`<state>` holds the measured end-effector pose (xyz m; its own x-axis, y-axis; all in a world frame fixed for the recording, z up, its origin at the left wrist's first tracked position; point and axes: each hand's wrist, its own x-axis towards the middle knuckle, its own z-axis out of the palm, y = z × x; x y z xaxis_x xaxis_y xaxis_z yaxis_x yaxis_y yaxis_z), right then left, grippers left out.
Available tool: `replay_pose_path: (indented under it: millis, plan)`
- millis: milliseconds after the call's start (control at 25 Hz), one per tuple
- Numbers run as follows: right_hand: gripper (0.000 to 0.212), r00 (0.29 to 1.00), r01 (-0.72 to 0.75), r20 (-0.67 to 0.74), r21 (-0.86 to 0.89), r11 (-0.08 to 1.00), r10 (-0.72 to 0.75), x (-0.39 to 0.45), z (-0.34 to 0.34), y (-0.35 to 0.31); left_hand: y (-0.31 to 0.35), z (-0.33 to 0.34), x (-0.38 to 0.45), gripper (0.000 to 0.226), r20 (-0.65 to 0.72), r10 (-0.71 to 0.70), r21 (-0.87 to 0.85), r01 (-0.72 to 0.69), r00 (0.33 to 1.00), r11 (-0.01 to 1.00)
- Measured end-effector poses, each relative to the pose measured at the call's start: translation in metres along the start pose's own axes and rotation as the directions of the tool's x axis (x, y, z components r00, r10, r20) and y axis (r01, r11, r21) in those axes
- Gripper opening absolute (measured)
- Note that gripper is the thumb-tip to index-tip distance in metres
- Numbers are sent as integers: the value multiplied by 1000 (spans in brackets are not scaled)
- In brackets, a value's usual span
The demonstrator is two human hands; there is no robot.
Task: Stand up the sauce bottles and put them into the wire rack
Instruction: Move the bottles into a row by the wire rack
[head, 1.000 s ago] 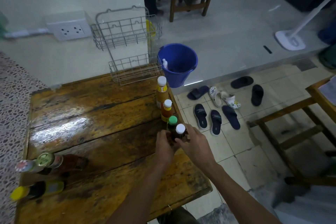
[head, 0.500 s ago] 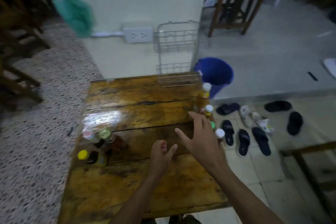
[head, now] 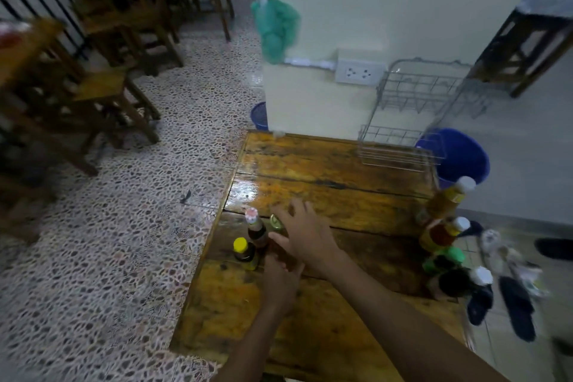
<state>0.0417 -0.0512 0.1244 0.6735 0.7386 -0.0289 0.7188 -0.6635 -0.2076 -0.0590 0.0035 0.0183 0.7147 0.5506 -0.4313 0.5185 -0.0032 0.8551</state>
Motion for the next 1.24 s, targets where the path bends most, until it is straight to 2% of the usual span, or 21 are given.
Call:
replay_pose_path:
  millis: [80,120,200,240,280,400,440,520,600,640,720,800,960,1120,1200,1240]
  plan:
    - [54,999,44,25,-49,998,-43,2,0,2,-5,2,14,52,23,22,-17,-22,999,1000]
    - [55,996,72,55,-61,996,-68,0,0,5,-4,5,18,56,12,9,39,-9,1000,999]
    - [53,990,102,104,-56,993,-96,-11,-1,14,-6,11,23,65,-57,1,306,16,998,952]
    - [50,992,92,95,-28,995,-89,-18,-3,21,-7,15,25,67,-67,84,424,-48,994,904]
    - [47,995,76,63,8,997,-76,-26,-6,27,-1,18,24,62,-43,208,459,-166,977,873]
    - [35,991,61,-115,-8,998,-62,-43,-25,47,23,25,20,12,73,499,201,-503,863,841]
    - [34,987,56,-144,-67,996,-65,-46,-33,55,33,29,22,19,140,532,125,-548,835,827]
    - [37,982,71,-160,-195,978,-104,-50,-49,74,55,31,26,21,351,477,31,-519,806,854]
    - [39,974,95,-173,-266,959,-145,-56,-62,96,83,28,30,16,587,382,14,-480,714,877]
    - [37,972,95,-182,-268,959,-147,-59,-67,105,95,28,32,17,652,370,20,-503,661,864]
    - [28,973,63,-201,-221,973,-109,-62,-73,117,114,31,29,19,696,369,35,-542,616,840]
    - [25,978,-7,-206,-184,983,-31,-64,-73,122,120,37,26,20,681,375,50,-550,629,834]
    - [31,973,-183,-172,-150,972,157,-71,-65,123,107,50,24,30,663,388,117,-601,640,791]
    - [32,905,-410,-155,-64,910,397,-80,-58,115,96,59,15,25,606,358,202,-573,710,794]
    - [33,889,-438,-169,-43,898,425,-81,-55,111,99,58,12,21,617,318,219,-544,720,810]
    - [36,901,-402,-196,-45,914,387,-81,-54,111,102,56,14,19,651,278,209,-519,706,828]
